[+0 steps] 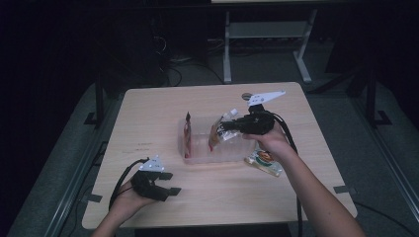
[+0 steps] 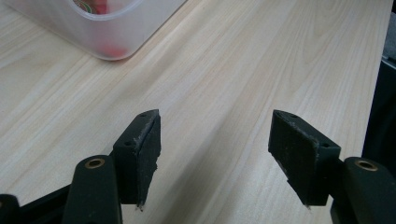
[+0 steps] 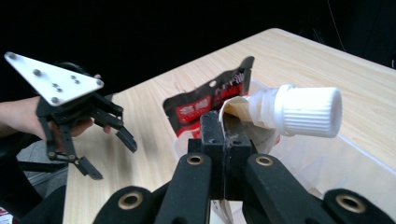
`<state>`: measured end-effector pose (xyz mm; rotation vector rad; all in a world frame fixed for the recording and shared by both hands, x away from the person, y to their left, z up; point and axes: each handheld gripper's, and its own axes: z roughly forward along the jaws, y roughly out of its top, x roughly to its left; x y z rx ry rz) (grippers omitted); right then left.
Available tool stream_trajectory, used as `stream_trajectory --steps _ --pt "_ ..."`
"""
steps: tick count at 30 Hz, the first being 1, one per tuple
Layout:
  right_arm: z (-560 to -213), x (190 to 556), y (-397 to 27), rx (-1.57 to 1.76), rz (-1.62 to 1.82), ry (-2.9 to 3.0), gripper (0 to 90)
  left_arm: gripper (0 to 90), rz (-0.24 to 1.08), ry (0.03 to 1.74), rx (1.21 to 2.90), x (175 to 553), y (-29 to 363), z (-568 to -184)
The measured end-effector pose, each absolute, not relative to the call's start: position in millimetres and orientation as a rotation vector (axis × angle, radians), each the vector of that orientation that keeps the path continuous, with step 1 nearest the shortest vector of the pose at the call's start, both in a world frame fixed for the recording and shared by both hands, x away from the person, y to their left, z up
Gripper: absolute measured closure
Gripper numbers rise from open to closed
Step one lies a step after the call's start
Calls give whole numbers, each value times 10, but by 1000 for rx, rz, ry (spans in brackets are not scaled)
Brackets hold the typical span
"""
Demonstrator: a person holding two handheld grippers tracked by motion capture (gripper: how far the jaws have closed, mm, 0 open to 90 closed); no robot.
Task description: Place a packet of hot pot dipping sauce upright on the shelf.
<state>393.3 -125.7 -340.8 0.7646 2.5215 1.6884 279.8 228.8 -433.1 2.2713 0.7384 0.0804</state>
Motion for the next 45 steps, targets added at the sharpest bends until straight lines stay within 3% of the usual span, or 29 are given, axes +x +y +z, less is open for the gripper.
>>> stream_trajectory --steps 30,31,35,37,45 --pt "-3859 4180 -848 882 1600 2583 878 340 48 718 2292 2800 2258 -4378" --pt "-3859 4180 -846 892 1597 2575 861 340 49 717 2292 2801 2258 -4379" --pt "-3839 4154 -876 918 1606 2556 570 340 50 719 2290 2798 2262 -4382" --pt "-3819 4132 -897 910 1593 2536 494 341 53 718 2289 2802 2263 -4379" --pt "-3759 4014 -1061 932 1573 2515 336 341 52 723 2279 2799 2245 -4381"
